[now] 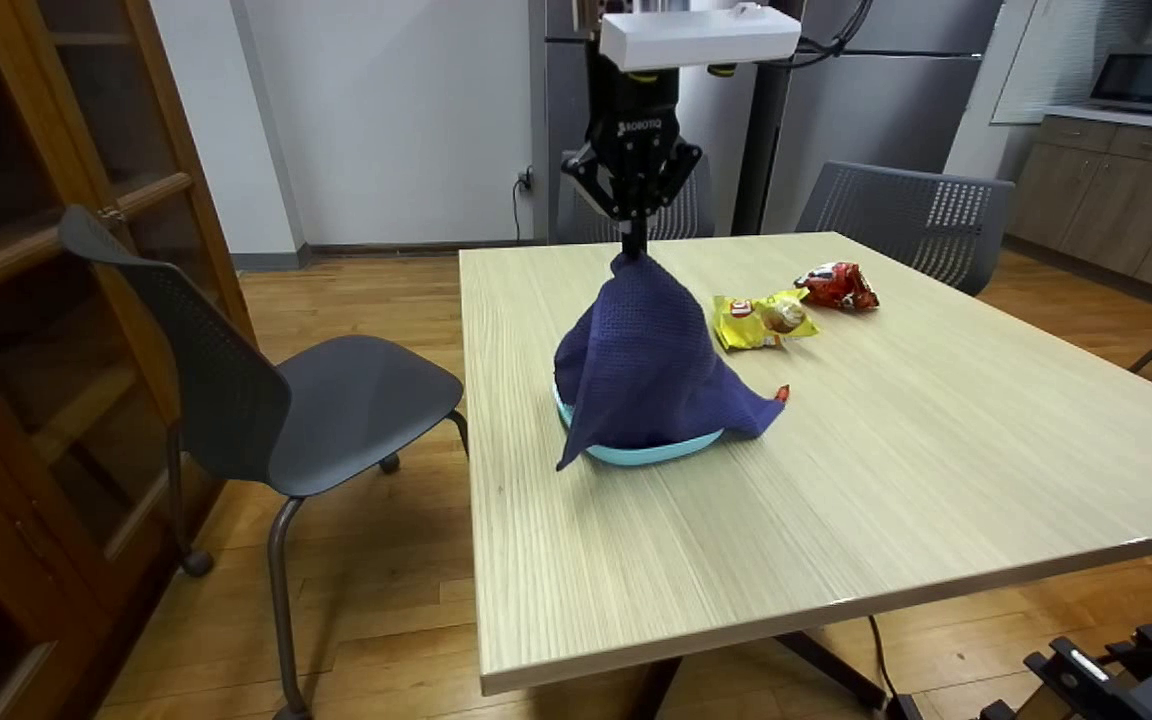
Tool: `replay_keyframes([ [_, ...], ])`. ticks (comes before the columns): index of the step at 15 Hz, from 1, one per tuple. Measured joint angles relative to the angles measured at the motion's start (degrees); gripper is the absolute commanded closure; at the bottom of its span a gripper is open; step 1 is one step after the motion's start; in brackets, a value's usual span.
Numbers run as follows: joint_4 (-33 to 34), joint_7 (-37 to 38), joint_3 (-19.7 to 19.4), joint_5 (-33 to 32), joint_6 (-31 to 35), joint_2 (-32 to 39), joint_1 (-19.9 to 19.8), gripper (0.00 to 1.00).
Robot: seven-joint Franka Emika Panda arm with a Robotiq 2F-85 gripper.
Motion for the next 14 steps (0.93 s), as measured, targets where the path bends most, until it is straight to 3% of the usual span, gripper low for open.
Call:
replay_keyframes([
  [4, 3.4, 1.6, -1.4, -0.5, 0.6, 4.2, 1.0, 1.00],
  [14, 10.3, 9.3, -7.4, -2.9, 9.9, 14.8, 5.3, 1.00],
])
